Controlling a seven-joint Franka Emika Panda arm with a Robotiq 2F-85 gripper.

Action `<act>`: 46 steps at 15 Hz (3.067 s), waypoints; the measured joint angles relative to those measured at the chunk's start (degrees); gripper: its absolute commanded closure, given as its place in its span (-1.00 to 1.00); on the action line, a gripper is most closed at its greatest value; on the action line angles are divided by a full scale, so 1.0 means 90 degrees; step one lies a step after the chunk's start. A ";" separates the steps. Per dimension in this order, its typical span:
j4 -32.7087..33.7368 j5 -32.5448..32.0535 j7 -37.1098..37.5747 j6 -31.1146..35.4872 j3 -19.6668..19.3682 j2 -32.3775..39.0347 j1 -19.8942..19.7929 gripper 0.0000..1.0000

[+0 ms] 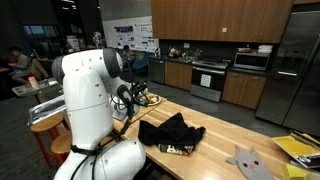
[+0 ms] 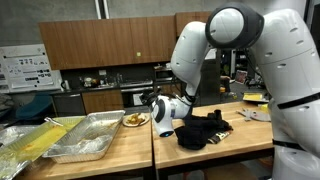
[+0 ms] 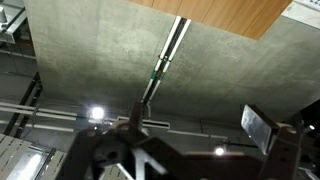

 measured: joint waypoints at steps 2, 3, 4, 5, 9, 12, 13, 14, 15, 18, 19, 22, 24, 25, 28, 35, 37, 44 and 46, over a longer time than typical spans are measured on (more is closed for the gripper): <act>0.0000 -0.0037 0.0000 -0.0001 0.0009 -0.0006 -0.0064 -1.00; 0.0000 -0.0039 0.0000 -0.0001 0.0012 -0.0008 -0.0065 -1.00; 0.0002 -0.0062 -0.0016 -0.0045 0.0230 -0.0009 -0.0259 -1.00; 0.0009 -0.0159 0.0186 -0.0182 0.0683 -0.0010 -0.0650 -1.00; 0.0508 -0.0359 0.0203 -0.0648 0.2742 -0.0129 -0.2161 -1.00; 0.0946 -0.0462 0.0182 -0.1088 0.4321 -0.0120 -0.3274 -1.00; 0.1101 -0.0557 0.0181 -0.1211 0.4834 -0.0062 -0.3675 -1.00; 0.1268 -0.0683 0.0181 -0.1360 0.5342 0.0061 -0.4065 -1.00; 0.1454 -0.0877 0.0182 -0.1520 0.5857 0.0262 -0.4482 -1.00; 0.1747 -0.0873 0.0186 -0.2012 0.7183 0.0781 -0.5281 -1.00; 0.1812 -0.0852 0.0185 -0.2029 0.7571 0.0923 -0.5469 -1.00; 0.1892 -0.0792 0.0180 -0.1739 0.8757 0.1246 -0.6141 -1.00; 0.1835 -0.0755 0.0178 -0.1283 0.9537 0.1481 -0.6798 -1.00; 0.1742 -0.0694 0.0168 -0.1032 0.9852 0.1610 -0.7176 -1.00; 0.1489 -0.0636 0.0181 -0.0781 0.9952 0.1794 -0.7689 -1.00; 0.1578 -0.0601 0.0209 -0.0699 1.0121 0.1958 -0.7527 -1.00; 0.1602 -0.0593 0.0205 -0.0585 1.0471 0.2375 -0.7721 -1.00; 0.1756 0.0319 0.0177 0.0344 1.1079 0.3360 -0.8293 -1.00; 0.1778 0.0733 0.0153 0.0622 1.1182 0.3509 -0.8400 -1.00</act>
